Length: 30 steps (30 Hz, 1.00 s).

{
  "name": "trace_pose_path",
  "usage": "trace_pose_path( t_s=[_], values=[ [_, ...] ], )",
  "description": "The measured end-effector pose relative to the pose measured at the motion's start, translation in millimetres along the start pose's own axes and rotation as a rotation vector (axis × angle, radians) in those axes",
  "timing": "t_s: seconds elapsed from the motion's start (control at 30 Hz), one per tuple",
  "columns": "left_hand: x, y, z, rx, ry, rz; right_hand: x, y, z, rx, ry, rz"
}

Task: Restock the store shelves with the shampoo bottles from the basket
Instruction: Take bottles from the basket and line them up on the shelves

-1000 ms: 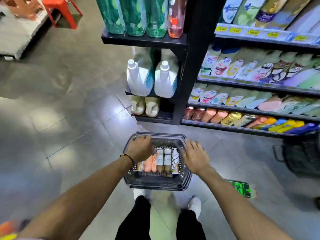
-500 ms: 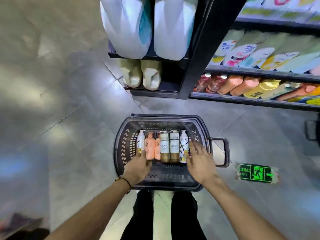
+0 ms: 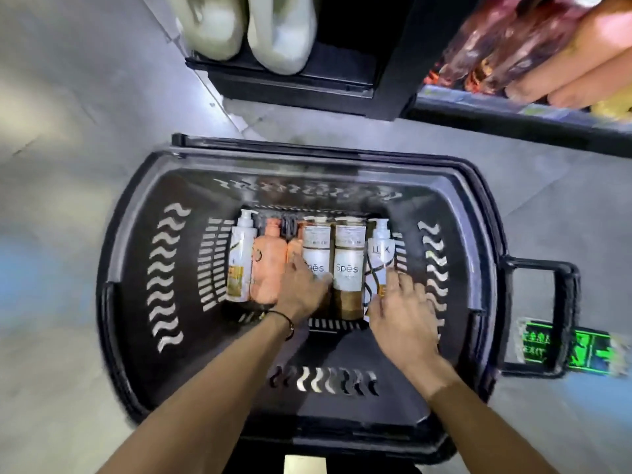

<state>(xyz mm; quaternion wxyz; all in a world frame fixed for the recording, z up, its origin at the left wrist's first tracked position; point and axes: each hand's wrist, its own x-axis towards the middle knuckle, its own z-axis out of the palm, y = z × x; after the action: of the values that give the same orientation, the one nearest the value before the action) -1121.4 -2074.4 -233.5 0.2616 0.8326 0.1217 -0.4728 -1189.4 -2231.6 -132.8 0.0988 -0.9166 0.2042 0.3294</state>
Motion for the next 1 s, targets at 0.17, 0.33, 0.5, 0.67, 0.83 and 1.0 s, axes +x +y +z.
trace_pose_path(
  t_s=[0.17, 0.33, 0.5, 0.67, 0.83, 1.0],
  values=[
    [16, -3, 15, 0.020, 0.075, 0.057, 4, -1, 24, 0.084, 0.034, 0.014],
    [-4, -14, -18, -0.002, 0.081, 0.129, 14, -13, 39, 0.064, 0.006, -0.010],
    [-32, -39, -64, -0.227, 0.071, 0.101, 37, -52, 60, 0.229, -0.032, 0.164],
    [-47, -60, -93, -0.523, -0.008, 0.079, 51, -83, 84, 0.319, 0.159, 0.384],
    [-48, -71, -102, -0.510, -0.001, 0.094, 62, -85, 95, 0.328, 0.245, 0.392],
    [-51, -69, -100, -0.417, -0.014, 0.120, 65, -88, 96, 0.306, 0.238, 0.382]
  ],
)
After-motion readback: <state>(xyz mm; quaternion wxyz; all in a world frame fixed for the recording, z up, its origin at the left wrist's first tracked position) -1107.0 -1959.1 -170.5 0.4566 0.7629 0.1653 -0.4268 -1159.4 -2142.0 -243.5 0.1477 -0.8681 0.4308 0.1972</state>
